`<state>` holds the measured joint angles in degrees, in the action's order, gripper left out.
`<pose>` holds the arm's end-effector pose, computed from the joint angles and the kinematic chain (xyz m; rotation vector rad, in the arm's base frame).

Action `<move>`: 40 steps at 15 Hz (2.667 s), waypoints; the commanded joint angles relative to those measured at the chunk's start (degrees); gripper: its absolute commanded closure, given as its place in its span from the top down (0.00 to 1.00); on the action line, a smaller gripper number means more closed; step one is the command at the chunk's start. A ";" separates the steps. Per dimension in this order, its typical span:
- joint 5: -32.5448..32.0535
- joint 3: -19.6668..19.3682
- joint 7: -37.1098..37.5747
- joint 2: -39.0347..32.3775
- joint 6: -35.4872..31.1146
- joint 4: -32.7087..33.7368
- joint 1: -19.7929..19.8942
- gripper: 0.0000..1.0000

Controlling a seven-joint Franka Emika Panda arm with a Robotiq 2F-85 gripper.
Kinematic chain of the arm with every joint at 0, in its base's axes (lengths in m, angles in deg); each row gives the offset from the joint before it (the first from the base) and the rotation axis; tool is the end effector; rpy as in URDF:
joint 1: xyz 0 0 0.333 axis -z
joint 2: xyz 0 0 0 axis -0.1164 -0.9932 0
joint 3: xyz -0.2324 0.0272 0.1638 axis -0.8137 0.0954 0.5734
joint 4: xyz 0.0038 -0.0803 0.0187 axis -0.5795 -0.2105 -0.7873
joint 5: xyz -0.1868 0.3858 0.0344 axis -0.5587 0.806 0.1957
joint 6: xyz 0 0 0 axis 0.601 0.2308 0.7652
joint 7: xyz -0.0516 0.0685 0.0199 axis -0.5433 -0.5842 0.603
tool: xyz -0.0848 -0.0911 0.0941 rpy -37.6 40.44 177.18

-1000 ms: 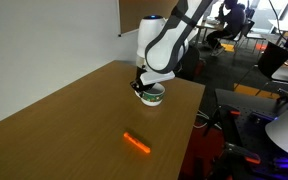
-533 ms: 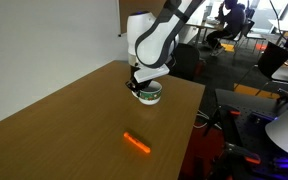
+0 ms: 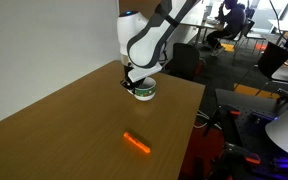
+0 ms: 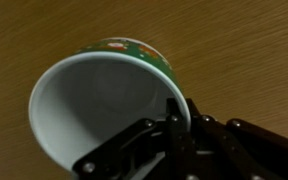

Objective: Remove the highlighter from the cup then move the cup backwards and move the highlighter to the right

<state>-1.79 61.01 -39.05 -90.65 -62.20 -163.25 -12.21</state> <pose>0.6089 -0.0907 0.0524 2.8645 -0.9594 0.0738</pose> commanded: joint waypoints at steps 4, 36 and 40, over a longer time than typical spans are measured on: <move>-3.59 -1.50 0.12 -3.59 2.73 6.24 -2.70 0.03; -10.05 4.45 -23.18 -8.09 6.47 16.04 -2.61 0.03; -9.82 4.76 -25.84 -7.88 6.21 15.72 -1.43 0.03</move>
<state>-10.40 64.54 -62.70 -99.79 -58.18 -148.22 -15.37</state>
